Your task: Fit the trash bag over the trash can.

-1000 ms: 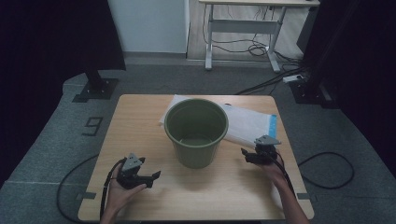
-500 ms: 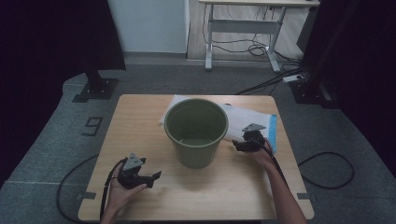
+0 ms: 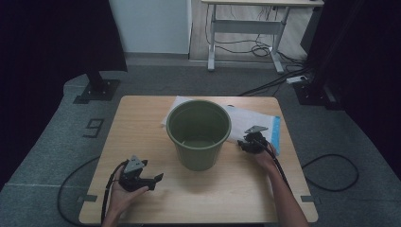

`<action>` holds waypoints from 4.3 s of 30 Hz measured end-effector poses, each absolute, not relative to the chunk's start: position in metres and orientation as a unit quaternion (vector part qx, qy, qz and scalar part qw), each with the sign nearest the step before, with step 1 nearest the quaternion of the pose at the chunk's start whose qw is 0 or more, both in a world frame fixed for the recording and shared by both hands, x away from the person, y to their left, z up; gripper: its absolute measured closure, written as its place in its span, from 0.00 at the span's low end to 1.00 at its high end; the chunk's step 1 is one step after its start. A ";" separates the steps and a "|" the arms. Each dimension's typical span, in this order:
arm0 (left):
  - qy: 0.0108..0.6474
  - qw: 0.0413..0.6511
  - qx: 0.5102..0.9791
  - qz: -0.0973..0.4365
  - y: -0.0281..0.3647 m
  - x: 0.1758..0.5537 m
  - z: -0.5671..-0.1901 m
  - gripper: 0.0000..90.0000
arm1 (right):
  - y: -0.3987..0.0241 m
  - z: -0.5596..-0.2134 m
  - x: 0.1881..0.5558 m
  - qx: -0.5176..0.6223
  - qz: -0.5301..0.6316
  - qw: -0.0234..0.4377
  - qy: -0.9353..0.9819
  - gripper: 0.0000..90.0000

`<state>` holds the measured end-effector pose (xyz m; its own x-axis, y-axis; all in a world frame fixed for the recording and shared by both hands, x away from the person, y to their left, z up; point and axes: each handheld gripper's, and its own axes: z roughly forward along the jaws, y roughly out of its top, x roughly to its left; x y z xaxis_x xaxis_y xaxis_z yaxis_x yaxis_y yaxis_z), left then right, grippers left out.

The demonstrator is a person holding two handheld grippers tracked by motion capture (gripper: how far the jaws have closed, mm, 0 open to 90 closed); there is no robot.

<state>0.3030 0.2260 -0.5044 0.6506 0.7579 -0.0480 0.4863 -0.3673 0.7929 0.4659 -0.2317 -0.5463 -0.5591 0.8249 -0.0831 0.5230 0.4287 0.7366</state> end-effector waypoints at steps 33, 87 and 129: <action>0.377 0.415 0.813 0.158 0.223 0.318 -0.504 0.16 | -0.306 -0.533 0.323 0.455 0.388 0.233 0.767 0.99; 0.401 0.412 0.801 0.167 0.235 0.309 -0.507 0.16 | -0.179 -0.544 0.419 0.411 0.382 0.211 0.800 0.53; 0.416 0.427 0.788 0.154 0.245 0.318 -0.508 0.16 | -0.238 -0.480 0.399 0.466 0.524 0.217 0.680 0.99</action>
<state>0.3184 0.2447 -0.5080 0.6071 0.7868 -0.1112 0.5235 -0.2907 0.8009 0.3990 -0.2382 -0.4797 -0.4724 0.8599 0.1935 0.4058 0.0173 0.9138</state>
